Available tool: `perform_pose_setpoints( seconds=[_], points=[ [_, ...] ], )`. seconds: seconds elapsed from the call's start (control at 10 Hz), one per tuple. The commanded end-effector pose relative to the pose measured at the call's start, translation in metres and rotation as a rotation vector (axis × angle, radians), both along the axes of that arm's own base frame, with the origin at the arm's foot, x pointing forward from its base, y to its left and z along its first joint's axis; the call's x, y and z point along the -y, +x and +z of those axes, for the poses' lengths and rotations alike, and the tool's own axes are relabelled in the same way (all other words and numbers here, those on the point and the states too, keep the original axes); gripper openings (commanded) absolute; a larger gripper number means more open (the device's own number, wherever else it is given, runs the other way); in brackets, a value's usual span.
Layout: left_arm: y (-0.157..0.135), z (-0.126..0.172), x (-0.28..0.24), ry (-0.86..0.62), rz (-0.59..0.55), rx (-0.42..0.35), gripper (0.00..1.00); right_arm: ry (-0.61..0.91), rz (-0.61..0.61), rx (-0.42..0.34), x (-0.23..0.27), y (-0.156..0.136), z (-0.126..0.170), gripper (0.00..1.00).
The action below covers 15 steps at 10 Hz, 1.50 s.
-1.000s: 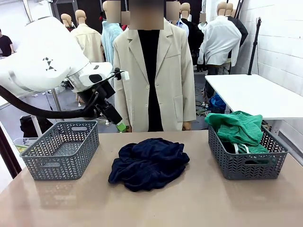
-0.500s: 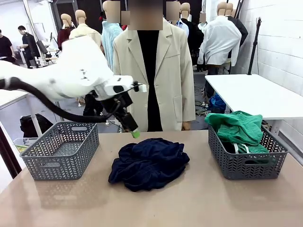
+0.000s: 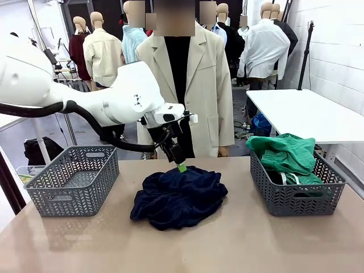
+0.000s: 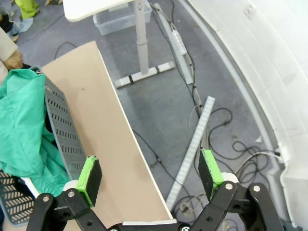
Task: Sort the tops and bottoms.
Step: Lift clothes from the center of the table with your left hand.
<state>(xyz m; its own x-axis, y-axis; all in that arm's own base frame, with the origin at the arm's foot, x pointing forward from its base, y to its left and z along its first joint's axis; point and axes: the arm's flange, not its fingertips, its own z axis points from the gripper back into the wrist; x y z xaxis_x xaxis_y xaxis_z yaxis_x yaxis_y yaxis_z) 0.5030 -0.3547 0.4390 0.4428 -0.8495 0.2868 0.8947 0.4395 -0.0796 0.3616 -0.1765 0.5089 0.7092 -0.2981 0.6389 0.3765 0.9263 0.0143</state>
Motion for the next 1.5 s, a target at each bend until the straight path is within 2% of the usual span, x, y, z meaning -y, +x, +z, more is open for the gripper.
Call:
perform_pose_setpoints(
  seconds=[0.0,0.2,0.4,0.6,0.9,1.4],
  points=[
    [0.009,-0.013,0.009,0.035,0.014,-0.014,0.97,0.01,-0.012,0.002,0.0,0.0,-0.002,1.0],
    [0.011,-0.039,0.014,0.037,0.013,-0.013,0.97,0.01,-0.012,0.002,0.0,0.0,-0.002,1.0],
    [0.015,-0.06,0.018,0.057,0.026,0.02,0.97,0.01,-0.012,0.002,0.0,0.0,-0.002,1.0],
    [0.021,-0.07,0.017,0.085,0.054,0.047,0.97,0.01,-0.012,0.002,0.0,0.0,-0.002,1.0],
    [0.027,-0.081,0.015,0.149,0.063,0.045,0.97,0.01,-0.012,0.002,0.0,0.0,-0.002,1.0],
    [0.023,-0.072,0.014,0.133,0.049,0.044,0.0,0.01,-0.012,0.002,0.0,0.0,-0.002,1.0]
  ],
)
